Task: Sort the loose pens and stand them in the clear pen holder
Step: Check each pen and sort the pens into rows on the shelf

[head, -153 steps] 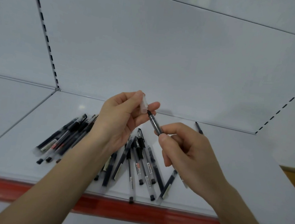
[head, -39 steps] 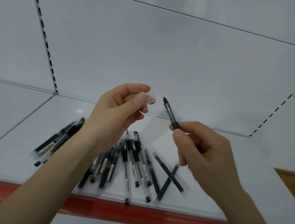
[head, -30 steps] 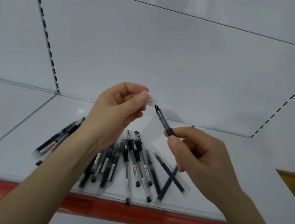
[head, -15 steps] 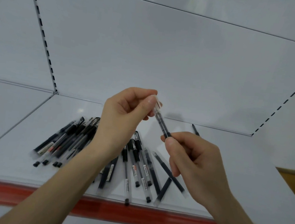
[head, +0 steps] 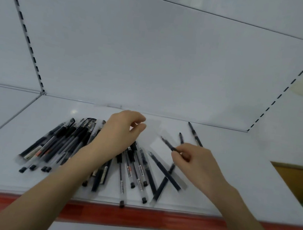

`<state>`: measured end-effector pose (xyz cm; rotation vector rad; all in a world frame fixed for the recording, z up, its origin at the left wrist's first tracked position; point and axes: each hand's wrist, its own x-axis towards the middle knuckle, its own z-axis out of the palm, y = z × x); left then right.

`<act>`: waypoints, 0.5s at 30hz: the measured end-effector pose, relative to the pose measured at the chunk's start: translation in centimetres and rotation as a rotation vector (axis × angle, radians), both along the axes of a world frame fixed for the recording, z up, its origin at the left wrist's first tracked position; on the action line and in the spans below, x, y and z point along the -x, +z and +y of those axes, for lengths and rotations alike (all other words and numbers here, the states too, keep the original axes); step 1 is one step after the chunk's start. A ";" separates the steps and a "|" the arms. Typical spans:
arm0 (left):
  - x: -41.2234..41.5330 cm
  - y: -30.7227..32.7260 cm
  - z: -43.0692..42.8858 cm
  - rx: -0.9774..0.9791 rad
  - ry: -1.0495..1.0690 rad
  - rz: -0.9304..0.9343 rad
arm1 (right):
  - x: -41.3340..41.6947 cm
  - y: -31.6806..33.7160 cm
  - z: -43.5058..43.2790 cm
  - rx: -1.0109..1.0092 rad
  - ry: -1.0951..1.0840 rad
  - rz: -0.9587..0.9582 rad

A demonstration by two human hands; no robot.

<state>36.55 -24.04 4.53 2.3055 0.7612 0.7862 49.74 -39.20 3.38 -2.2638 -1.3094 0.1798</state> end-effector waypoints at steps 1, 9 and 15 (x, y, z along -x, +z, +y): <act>0.1 -0.3 0.2 -0.046 -0.008 0.074 | -0.3 -0.6 -0.2 0.056 0.004 -0.034; 0.6 -1.7 0.4 -0.129 -0.035 0.243 | -3.2 -0.6 1.2 0.025 -0.122 0.018; 1.3 -1.7 1.3 -0.113 -0.030 0.253 | -4.4 -0.5 4.2 0.225 -0.121 -0.007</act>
